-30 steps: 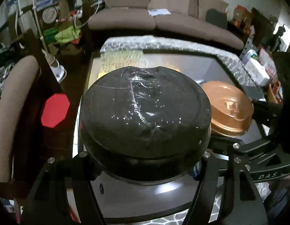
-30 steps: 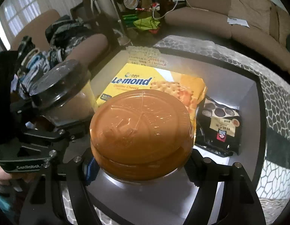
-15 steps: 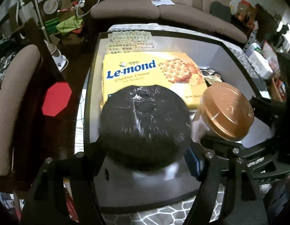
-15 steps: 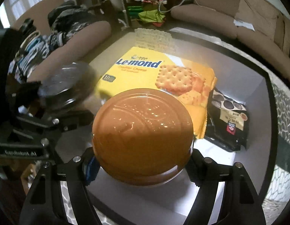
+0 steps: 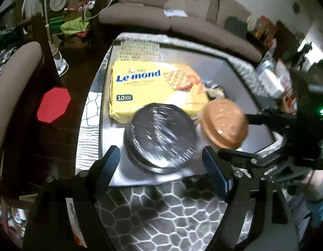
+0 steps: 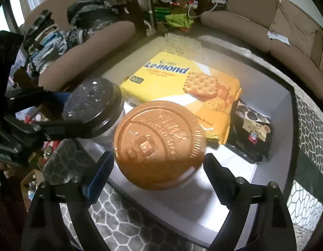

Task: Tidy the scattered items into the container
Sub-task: 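Carry the black-lidded cup into the box with the left gripper while the right gripper lowers the orange-lidded cup, then open both grippers and withdraw them from the box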

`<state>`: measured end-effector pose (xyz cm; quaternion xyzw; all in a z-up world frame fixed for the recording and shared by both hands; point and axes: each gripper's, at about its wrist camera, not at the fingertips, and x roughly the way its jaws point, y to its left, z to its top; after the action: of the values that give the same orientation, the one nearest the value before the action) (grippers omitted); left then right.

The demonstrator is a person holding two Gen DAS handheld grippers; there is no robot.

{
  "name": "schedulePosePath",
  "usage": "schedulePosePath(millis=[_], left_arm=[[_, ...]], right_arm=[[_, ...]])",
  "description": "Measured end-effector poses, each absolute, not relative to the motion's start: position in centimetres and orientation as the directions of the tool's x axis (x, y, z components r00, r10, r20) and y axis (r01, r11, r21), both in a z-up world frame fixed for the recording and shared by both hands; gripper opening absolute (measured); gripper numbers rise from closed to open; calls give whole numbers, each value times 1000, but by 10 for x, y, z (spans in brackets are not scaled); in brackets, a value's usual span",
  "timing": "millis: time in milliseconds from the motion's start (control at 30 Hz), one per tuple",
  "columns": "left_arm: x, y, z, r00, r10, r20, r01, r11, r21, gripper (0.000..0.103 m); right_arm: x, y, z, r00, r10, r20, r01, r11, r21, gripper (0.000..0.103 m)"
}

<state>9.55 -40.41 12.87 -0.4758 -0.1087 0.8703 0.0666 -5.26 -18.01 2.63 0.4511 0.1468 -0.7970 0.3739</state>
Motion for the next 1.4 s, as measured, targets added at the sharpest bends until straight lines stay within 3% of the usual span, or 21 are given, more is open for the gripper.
schedulePosePath(millis=[233,367,800,1167,1400], left_arm=[[108,-395,150,-571,231,-788,-4,-960,-278,87],[111,-369,158,-585,248,-772,-21,-957,-290,95],[104,-259,156,-578,273,-769,-81,-957,-279,96],[98,-204,157,-598,246,-763,8,-950,-313,96],[89,-151,154,-593,184,-784,-32,-978,-206,96]], right_arm=[[-47,-135,55,-316,-537,-782,695,-692,195,89],[-46,-103,68,-345,-538,-769,668,-717,201,89],[-35,-8,79,-396,-558,-729,587,-765,266,89],[-36,62,75,-460,-521,-719,513,-817,264,90],[-37,103,72,-503,-485,-715,472,-848,243,92]])
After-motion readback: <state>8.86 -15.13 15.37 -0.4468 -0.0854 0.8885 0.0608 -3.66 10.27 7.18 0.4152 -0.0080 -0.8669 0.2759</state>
